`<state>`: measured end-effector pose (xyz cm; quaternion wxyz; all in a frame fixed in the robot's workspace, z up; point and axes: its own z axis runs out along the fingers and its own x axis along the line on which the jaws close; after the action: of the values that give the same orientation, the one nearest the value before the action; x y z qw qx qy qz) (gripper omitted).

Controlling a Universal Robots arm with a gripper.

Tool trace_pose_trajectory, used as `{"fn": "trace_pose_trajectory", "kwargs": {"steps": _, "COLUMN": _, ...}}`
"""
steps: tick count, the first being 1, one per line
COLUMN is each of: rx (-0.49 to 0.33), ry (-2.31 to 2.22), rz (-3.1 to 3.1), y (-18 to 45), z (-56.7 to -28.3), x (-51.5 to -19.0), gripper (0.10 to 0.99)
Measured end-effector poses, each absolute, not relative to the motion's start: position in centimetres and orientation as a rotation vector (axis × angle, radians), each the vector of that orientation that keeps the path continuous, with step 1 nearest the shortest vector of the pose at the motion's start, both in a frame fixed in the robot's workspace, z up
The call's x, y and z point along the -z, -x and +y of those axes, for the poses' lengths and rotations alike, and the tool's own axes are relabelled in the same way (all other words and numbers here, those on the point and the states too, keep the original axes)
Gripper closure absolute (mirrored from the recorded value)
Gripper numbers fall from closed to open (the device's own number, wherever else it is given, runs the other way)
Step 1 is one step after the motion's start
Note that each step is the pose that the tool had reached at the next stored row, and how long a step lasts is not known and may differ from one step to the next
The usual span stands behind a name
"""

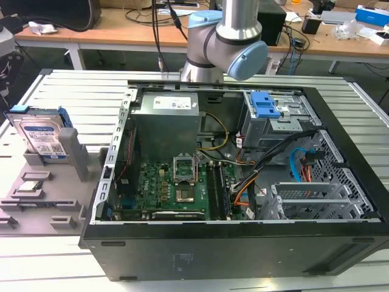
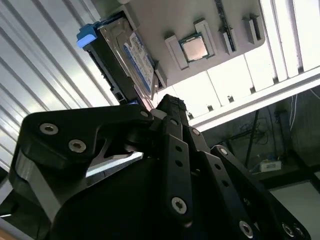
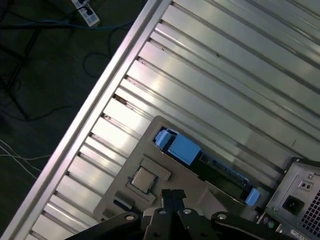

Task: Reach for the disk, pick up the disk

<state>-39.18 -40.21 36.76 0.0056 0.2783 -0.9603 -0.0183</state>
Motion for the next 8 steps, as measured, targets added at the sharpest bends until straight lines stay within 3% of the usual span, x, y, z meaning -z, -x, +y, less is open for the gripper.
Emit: {"fn": "trace_pose_trajectory", "kwargs": {"steps": 8, "rx": 0.056, "ry": -1.068, "rz": -2.940, "y": 39.18, "z": -40.21, "x": -36.76, "gripper": 0.980}}
